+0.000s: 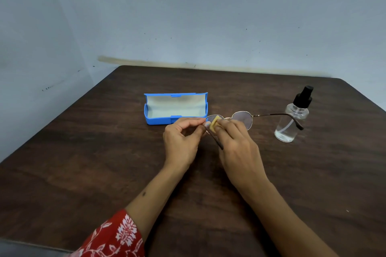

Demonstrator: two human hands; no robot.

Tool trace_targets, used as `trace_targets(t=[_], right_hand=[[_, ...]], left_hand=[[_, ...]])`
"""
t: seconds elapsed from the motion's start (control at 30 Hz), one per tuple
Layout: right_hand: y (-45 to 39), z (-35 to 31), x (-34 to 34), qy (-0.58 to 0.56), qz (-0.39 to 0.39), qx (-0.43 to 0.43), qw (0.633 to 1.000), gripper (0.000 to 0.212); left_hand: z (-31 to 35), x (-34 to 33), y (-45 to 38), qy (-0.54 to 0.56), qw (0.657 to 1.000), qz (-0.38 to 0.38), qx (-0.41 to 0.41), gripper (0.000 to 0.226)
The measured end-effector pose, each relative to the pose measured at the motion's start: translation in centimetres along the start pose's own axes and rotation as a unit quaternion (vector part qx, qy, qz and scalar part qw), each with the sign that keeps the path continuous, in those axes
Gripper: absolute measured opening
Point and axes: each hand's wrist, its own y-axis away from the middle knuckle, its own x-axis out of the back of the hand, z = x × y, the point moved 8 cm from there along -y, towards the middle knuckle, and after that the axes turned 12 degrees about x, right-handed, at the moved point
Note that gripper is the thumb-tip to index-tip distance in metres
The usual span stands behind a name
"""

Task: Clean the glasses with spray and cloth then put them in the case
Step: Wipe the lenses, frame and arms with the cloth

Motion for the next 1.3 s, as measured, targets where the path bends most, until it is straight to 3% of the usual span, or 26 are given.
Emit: trace_targets(t=[0.13,0.33,0.53,0.63,0.73,0.87,0.97,1.1,1.2,1.3], right_hand=[[0.5,-0.8,-0.6,-0.002,-0.025,0.035,0.999,0.025],[0.0,0.6,0.5,0.008,0.022,-0.021,1.000,0.025],[0.3,-0.7,-0.6,0.026,-0.006,0.027,0.999,0.022],[0.2,0.1,-0.2,0.026,0.009,0.007,1.000,0.013],[0.0,1.3,0.2,0.024,0.018,-0.037,0.999,0.023],[0.1,-0.1,-0.1,0.024,0.019,0.011,0.999,0.023],[0.2,-0.5,-0.1,0.020,0.011,0.028,0.999,0.028],[-0.1,1.0,0.4,0.044,0.017,-0.019,0.999,0.023],[0.0,0.1,0.1,0.062,0.005,0.002,0.998,0.032],[0.3,-1.0,-0.8,0.056,-0.012,0.029,0.998,0.026]], left_hand=[[0.3,0.3,0.0,-0.035,0.999,0.013,-0.016,0.017],[0.8,-0.2,0.4,-0.057,0.998,-0.003,-0.041,0.018],[0.6,-0.1,0.3,-0.043,0.999,0.006,-0.026,0.015],[0.5,-0.1,0.2,-0.056,0.998,0.001,-0.030,0.016],[0.5,-0.4,0.3,-0.074,0.996,-0.005,-0.039,0.015],[0.5,-0.4,0.4,-0.060,0.997,-0.010,-0.042,0.018],[0.3,-0.1,0.2,-0.065,0.997,-0.013,-0.032,0.019],[-0.2,-0.1,0.1,-0.054,0.998,-0.012,-0.012,0.017],[-0.8,0.1,0.0,-0.023,0.999,-0.007,0.023,0.014],[-1.1,0.4,-0.1,-0.008,0.999,0.006,0.043,0.015]])
